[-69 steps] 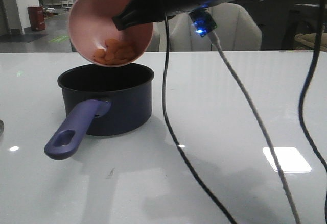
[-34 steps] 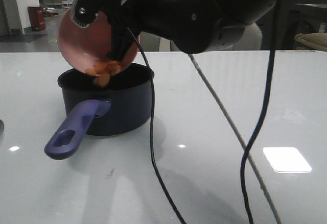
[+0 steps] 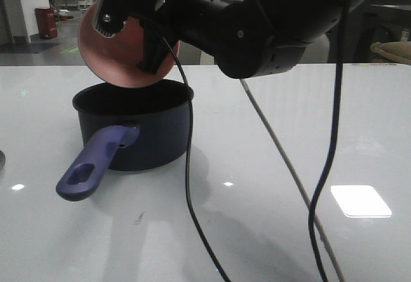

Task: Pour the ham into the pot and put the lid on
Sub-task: 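Tilt the pink bowl with the right gripper to pour ham into saucepan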

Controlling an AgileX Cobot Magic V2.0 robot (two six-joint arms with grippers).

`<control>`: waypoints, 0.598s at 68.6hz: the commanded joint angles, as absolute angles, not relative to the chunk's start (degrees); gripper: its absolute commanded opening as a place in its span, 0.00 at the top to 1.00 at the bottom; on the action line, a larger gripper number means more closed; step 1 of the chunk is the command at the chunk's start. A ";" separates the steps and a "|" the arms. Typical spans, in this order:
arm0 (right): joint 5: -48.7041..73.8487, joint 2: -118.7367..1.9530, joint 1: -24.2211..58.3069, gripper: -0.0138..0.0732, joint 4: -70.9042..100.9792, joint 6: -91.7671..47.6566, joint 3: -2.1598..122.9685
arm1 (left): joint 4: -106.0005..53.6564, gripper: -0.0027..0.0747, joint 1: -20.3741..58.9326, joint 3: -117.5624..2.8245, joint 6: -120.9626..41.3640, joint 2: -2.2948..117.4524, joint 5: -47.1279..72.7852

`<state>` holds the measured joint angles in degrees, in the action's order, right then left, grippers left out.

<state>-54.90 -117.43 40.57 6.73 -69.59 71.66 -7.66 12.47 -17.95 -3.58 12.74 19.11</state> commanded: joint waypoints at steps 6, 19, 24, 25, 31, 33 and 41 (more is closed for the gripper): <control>-60.99 -113.94 40.45 0.68 9.15 -67.02 73.21 | -8.32 0.14 12.92 -19.63 -3.78 13.23 15.02; -58.05 -112.24 40.51 0.68 17.86 -52.71 73.59 | -8.32 0.14 12.92 -19.63 -3.78 13.23 15.02; -52.08 -109.83 40.51 0.68 20.42 -47.18 73.59 | -8.32 0.14 12.92 -19.63 -3.78 13.23 15.02; -50.67 -109.00 40.51 0.68 20.77 -46.17 73.59 | -8.32 0.14 12.92 -19.63 -3.78 13.23 15.02; -41.90 -105.82 40.44 0.68 22.22 -41.30 73.59 | -8.32 0.14 12.92 -19.63 -3.78 13.23 15.02; -38.46 -104.86 40.37 0.68 22.87 -40.75 73.59 | -8.32 0.14 12.92 -19.63 -3.78 13.23 15.02; -28.29 -101.67 40.04 0.68 26.65 -40.73 73.59 | -8.32 0.14 12.92 -19.63 -3.78 13.23 15.02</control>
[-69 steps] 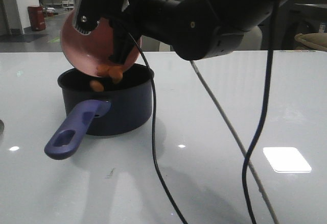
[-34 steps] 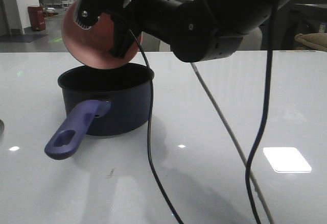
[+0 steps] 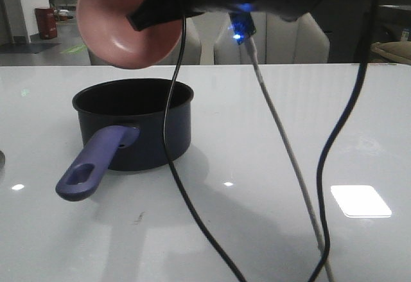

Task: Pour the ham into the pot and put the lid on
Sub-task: 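Tilt the pink bowl with the right gripper to pour ham into saucepan, then carry the empty pink bowl back and lower it to the table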

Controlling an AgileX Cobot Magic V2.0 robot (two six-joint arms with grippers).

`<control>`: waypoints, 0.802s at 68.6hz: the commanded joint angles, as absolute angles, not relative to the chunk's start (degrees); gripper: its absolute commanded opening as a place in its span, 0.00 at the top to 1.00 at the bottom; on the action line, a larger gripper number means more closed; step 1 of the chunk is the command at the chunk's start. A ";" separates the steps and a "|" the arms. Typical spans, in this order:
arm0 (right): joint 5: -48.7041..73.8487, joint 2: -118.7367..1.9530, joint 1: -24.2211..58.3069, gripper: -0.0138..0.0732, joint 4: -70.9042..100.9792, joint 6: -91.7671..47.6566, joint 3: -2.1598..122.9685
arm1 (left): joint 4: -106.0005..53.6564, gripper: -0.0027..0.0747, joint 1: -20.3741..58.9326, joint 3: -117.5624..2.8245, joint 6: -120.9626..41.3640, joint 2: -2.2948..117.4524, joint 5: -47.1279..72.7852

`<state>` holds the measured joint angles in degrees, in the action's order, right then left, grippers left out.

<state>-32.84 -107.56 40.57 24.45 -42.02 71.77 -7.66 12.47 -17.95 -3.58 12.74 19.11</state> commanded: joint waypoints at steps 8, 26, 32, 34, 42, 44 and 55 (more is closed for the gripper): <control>-17.97 -98.90 38.23 0.68 30.03 -40.73 73.59 | -8.32 0.14 12.92 -19.63 -3.78 13.23 15.02; 5.91 -94.03 29.20 0.68 33.34 -40.44 73.59 | -8.32 0.14 12.92 -19.63 -3.78 13.23 15.02; 13.21 -93.21 25.19 0.68 33.49 -38.49 73.59 | -8.32 0.14 12.92 -19.63 -3.78 13.23 15.02; 15.14 -93.04 23.80 0.68 33.49 -37.81 73.59 | -8.32 0.14 12.92 -19.63 -3.78 13.23 15.02; 21.68 -92.99 17.87 0.68 33.32 -35.05 73.59 | -8.32 0.14 12.92 -19.63 -3.78 13.23 15.02; 23.06 -93.05 16.61 0.68 33.03 -33.89 73.59 | -8.32 0.14 12.92 -19.63 -3.78 13.23 15.02; 26.65 -93.64 11.43 0.68 27.75 -26.51 73.59 | -8.32 0.14 12.92 -19.63 -3.78 13.23 15.02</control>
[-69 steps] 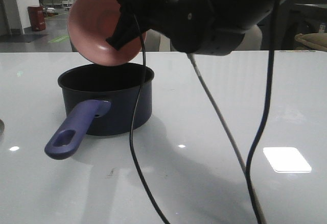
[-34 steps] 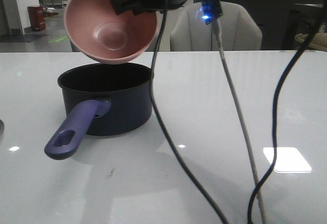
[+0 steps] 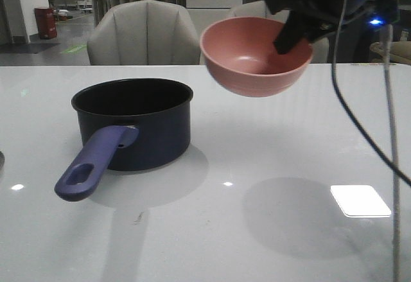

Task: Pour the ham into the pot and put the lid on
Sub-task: 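Carry the empty pink bowl back and lower it to the table, then open the right gripper and lift it away from the bowl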

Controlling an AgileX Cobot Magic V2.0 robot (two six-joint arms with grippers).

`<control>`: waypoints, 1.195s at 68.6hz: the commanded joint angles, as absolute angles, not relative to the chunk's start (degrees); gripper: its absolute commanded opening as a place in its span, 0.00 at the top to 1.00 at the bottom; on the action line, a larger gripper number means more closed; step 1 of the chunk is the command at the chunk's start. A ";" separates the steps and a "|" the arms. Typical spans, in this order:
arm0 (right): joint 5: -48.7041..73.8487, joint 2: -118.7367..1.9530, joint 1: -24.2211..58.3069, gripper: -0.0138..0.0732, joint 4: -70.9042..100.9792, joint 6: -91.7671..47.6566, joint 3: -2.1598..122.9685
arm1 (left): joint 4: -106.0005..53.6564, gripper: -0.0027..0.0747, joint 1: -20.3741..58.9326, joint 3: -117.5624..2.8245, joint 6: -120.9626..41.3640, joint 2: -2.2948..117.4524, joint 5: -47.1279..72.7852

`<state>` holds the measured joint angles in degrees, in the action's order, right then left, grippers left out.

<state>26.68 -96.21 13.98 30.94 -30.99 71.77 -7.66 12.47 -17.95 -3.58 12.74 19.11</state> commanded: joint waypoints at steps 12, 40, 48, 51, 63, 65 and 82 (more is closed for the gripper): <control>30.99 -95.90 9.04 0.68 16.58 -14.60 73.59 | -8.32 0.14 12.92 -19.63 -3.78 13.23 15.02; 35.57 -103.27 3.74 0.68 15.10 -10.54 73.65 | -8.32 0.14 12.92 -19.63 -3.78 13.23 15.02; 35.75 -104.53 3.06 0.66 15.15 -10.54 73.65 | -8.32 0.14 12.92 -19.63 -3.78 13.23 15.02; 35.70 -104.73 3.06 0.63 15.02 -10.54 73.65 | -8.32 0.14 12.92 -19.63 -3.78 13.23 15.02; 36.19 -104.71 3.06 0.37 14.03 -10.66 74.92 | -8.32 0.14 12.92 -19.63 -3.78 13.23 15.02; 36.87 -104.57 3.06 0.34 13.46 -10.66 75.37 | -8.32 0.14 12.92 -19.63 -3.78 13.23 15.02; 38.40 -95.28 3.06 0.29 9.77 -11.76 76.93 | -8.32 0.14 12.92 -19.63 -3.78 13.23 15.02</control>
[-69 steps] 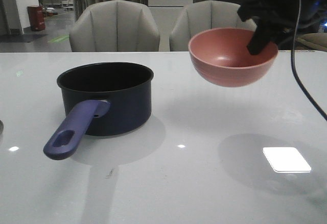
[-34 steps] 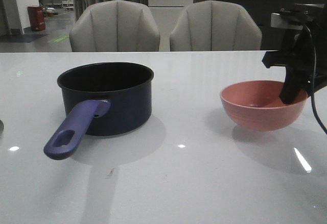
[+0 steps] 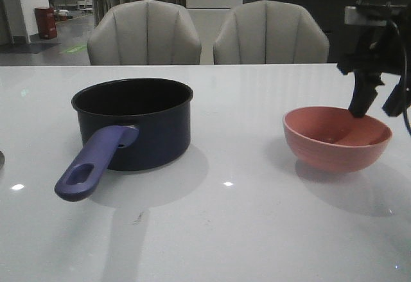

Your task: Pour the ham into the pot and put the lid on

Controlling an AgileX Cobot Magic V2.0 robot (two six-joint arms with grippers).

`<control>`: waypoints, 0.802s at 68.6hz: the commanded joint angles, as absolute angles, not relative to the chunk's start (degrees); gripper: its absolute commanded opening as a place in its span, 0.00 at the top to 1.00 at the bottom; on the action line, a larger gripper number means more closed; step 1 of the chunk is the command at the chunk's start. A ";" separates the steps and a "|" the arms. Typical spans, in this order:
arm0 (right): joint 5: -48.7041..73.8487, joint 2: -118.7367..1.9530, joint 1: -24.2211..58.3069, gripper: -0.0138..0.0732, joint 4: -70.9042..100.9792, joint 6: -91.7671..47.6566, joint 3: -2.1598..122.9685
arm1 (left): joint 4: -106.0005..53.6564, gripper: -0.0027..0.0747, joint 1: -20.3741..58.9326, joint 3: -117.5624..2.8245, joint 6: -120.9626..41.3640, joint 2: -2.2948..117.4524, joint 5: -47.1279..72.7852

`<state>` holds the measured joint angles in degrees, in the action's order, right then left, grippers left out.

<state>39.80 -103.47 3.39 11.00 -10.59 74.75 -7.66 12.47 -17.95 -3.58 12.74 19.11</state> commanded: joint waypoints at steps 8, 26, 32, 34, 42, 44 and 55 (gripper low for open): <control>37.28 -88.53 3.13 0.29 9.98 -11.92 76.23 | -8.32 0.14 12.92 -19.63 -3.78 13.23 15.02; 24.46 -68.22 7.04 0.29 10.19 -11.92 63.41 | -8.32 0.14 12.92 -19.63 -3.78 13.23 15.02; 17.94 -62.04 8.67 0.29 10.26 -11.87 56.64 | -8.32 0.14 12.92 -19.63 -3.78 13.23 15.02; 16.10 -59.98 9.30 0.29 10.55 -11.68 54.50 | -8.32 0.14 12.92 -19.63 -3.78 13.23 15.02; 9.84 -51.25 11.03 0.29 12.02 -11.20 46.82 | -8.32 0.14 12.92 -19.63 -3.78 13.23 15.02; 8.26 -48.57 11.52 0.29 12.20 -11.20 44.43 | -8.32 0.14 12.92 -19.63 -3.78 13.23 15.02; 5.54 -37.27 12.45 0.29 12.20 -11.20 34.96 | -8.32 0.14 12.92 -19.63 -3.78 13.23 14.53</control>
<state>12.00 -43.77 12.10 12.00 -11.06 38.04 -7.66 12.47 -17.95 -3.58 12.74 19.11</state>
